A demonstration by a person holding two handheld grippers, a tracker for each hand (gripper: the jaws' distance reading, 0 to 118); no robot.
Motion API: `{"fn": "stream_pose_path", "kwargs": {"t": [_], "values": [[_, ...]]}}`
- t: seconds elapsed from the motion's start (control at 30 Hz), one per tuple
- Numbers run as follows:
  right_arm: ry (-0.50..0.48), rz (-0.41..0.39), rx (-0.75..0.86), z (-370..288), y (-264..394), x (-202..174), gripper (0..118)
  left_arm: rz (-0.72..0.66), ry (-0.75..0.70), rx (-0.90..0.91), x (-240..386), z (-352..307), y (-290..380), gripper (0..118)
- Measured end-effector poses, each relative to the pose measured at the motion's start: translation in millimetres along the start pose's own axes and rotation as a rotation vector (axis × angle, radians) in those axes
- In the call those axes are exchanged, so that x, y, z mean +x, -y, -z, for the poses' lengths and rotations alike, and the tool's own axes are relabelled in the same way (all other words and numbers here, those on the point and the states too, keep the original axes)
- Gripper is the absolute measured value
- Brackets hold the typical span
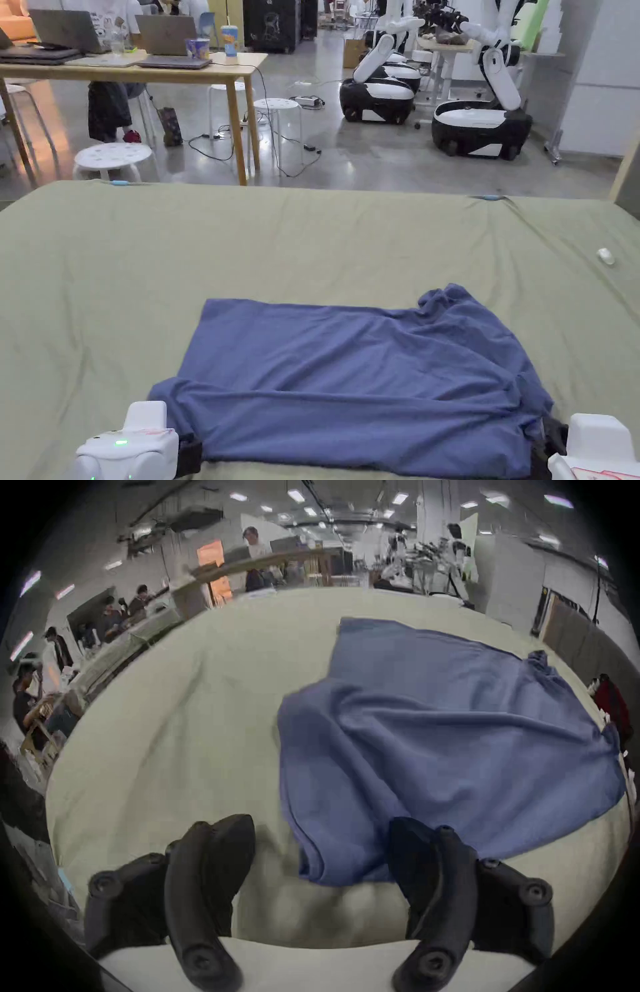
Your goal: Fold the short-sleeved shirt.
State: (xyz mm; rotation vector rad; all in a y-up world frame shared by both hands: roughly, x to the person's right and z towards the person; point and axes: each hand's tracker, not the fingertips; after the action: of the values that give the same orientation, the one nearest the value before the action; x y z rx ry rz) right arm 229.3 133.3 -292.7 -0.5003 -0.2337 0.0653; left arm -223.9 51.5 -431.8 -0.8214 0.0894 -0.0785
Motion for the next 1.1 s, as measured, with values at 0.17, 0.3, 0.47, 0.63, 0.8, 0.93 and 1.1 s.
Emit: {"fn": "stream_pose_path", "kwargs": {"t": [0.17,0.3,0.47,0.63,0.8,0.93,1.1], "values": [[0.083,0.032,-0.126,17.8,12.0,41.8,0,0.089,-0.027,0.043,11.3,-23.9,-6.6,4],[0.114,0.097,-0.139,34.8,26.5,66.9,43,0.073,-0.032,0.088,12.2,-45.6,-13.5,4],[0.023,0.071,-0.182,63.2,31.0,60.5,118,0.069,-0.03,0.147,11.6,-68.2,-26.8,4],[0.0,0.053,-0.255,97.7,34.9,49.4,108,0.052,-0.012,0.159,9.8,-74.7,-30.3,4],[-0.098,0.18,-0.292,101.3,44.0,55.3,10,0.073,-0.024,0.137,9.5,-70.2,-21.0,3],[-0.075,0.131,-0.248,70.5,32.7,54.5,9,0.059,-0.015,0.15,0.3,-82.0,-17.9,3],[-0.033,0.038,-0.16,7.2,7.8,53.9,9,0.063,-0.023,0.199,-9.3,-115.1,-14.5,3]]}}
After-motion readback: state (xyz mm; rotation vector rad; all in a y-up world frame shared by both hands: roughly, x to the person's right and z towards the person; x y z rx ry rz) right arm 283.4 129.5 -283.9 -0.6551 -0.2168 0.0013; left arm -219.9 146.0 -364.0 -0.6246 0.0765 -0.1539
